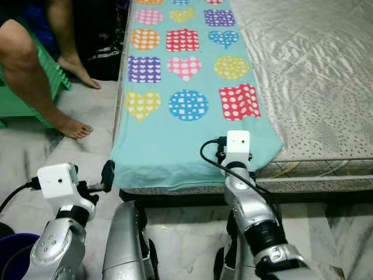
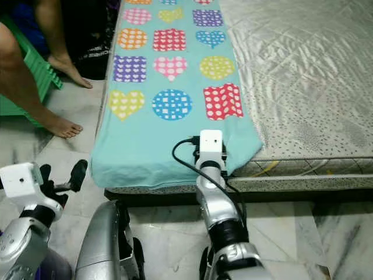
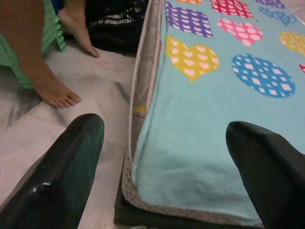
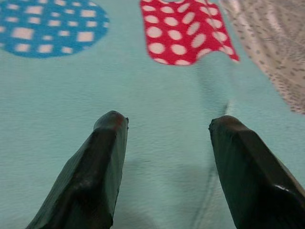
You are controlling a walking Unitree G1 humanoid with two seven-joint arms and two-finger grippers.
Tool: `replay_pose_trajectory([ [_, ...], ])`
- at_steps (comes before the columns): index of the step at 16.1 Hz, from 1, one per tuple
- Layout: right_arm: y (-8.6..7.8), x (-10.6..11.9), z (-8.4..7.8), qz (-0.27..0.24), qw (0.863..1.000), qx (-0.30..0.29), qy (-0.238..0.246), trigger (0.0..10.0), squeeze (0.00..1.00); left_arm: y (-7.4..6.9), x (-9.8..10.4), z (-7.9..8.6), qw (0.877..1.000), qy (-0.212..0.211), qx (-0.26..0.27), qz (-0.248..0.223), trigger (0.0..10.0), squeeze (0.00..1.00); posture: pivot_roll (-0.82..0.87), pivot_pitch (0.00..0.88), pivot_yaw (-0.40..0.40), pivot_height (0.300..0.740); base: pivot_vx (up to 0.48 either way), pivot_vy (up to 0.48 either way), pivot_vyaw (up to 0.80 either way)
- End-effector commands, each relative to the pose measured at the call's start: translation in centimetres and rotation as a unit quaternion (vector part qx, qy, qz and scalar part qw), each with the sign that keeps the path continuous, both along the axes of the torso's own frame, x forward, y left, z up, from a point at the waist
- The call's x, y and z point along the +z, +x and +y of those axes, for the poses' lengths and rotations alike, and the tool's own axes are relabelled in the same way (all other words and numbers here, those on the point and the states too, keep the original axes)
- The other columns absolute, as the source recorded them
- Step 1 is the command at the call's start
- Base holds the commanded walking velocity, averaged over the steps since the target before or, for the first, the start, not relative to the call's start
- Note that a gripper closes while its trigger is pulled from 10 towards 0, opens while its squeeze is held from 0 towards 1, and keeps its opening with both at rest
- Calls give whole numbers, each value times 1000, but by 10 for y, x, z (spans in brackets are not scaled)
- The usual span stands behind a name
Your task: Clean up the room
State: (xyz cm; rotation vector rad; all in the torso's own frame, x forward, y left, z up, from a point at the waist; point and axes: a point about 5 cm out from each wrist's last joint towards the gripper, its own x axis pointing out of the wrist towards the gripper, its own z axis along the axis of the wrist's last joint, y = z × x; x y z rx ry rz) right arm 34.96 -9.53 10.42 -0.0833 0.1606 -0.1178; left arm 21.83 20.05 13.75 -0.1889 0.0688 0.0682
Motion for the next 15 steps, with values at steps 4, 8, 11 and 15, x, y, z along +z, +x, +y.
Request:
replay_pose_trajectory([
  [4, 11, 1, -11, -3, 1000, -15, -16, 10000, 0, -15, 1, -4, 1000, -18, -14, 10, 10000, 0, 142, 334, -24, 556, 0, 0, 0],
  [8, 9, -8, -18, 6, 999, -24, -37, 10000, 0, -26, 2, -9, 999, -24, -18, 20, 10000, 0, 154, 353, -30, 556, 0, 0, 0],
  [11, 16, -4, -36, 6, 997, -61, -54, 7529, 0, -31, 0, -13, 999, -29, -22, 29, 10000, 0, 160, 360, -28, 556, 0, 0, 0],
  [15, 20, -1, -55, 5, 994, -85, -66, 4941, 0, -29, 0, -12, 999, -28, -22, 31, 10000, 0, 151, 355, -29, 556, 0, 0, 0],
])
